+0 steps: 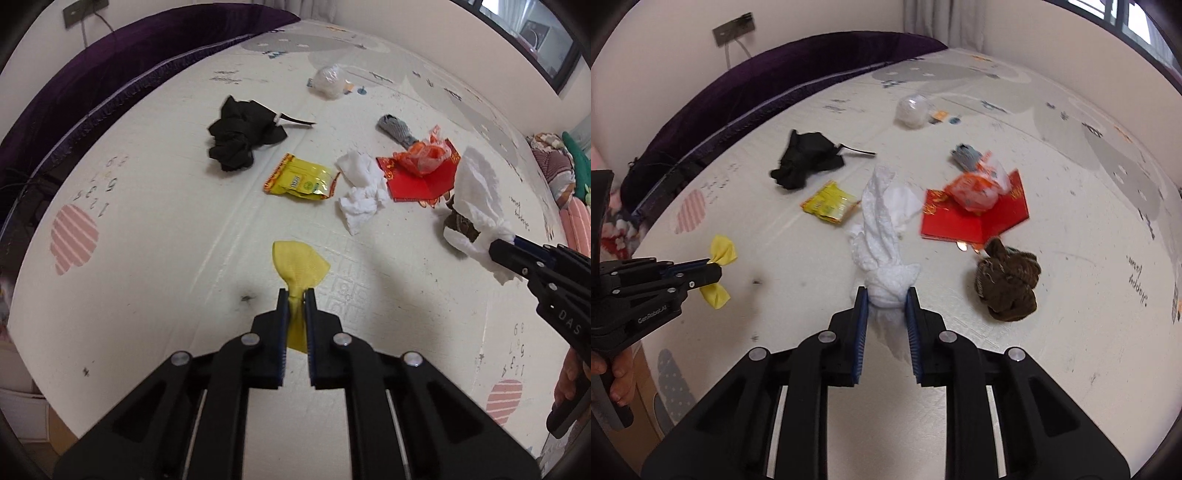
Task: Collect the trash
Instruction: 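Grasp the yellow bow with the left tool while the right tool grasps the white tissue, then carry the yellow bow and white tissue to the bin and release both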
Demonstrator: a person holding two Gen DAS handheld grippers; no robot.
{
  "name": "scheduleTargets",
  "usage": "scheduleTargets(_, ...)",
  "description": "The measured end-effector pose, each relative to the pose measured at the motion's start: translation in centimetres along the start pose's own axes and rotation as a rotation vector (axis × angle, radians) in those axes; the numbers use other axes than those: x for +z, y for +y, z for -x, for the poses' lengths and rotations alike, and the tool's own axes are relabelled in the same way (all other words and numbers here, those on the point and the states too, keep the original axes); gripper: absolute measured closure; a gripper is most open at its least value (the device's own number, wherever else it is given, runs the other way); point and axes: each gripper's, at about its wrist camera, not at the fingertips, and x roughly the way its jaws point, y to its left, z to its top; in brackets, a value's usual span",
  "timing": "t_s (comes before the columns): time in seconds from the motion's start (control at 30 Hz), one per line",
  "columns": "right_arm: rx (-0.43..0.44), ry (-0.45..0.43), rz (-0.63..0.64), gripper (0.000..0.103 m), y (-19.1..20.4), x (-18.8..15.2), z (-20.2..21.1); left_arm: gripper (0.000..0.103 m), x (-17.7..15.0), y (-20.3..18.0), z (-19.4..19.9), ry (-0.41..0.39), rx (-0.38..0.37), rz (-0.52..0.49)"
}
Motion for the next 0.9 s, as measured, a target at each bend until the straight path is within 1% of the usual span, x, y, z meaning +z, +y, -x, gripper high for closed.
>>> scheduleTargets(0.1, 0.066, -0.014, 0.087, 0.084, 3.6, 1.6, 3.2, 0.094, -0.8, 2.5, 4.4, -0.033, 0.034, 0.084)
scheduleTargets(0.27, 0.170, -0.034, 0.240, 0.084, 10.2, 3.1, 8.0, 0.094, -3.9, 6.9, 12.4, -0.093, 0.119, 0.209)
scheduleTargets(0.37, 0.238, -0.038, 0.335, 0.084, 14.7, 3.6, 10.7, 0.094, -6.5, 9.6, 17.2, -0.122, 0.170, 0.301)
scheduleTargets(0.5, 0.325, -0.029, 0.454, 0.084, 20.9, 3.5, 13.5, 0.094, -10.6, 12.7, 22.3, -0.148, 0.233, 0.410)
scheduleTargets(0.7, 0.436, -0.017, 0.630, 0.084, 30.4, 1.0, 16.9, 0.094, -17.7, 17.5, 28.8, -0.178, 0.308, 0.568)
scheduleTargets(0.77, 0.471, -0.016, 0.677, 0.084, 33.5, -0.2, 18.0, 0.094, -20.3, 18.9, 30.8, -0.192, 0.332, 0.614)
scheduleTargets(0.83, 0.509, -0.013, 0.717, 0.084, 36.9, -1.8, 19.1, 0.094, -23.1, 20.5, 32.6, -0.189, 0.372, 0.651)
scheduleTargets(0.9, 0.538, -0.017, 0.763, 0.084, 40.3, -3.5, 20.0, 0.094, -26.1, 22.2, 34.0, -0.187, 0.387, 0.693)
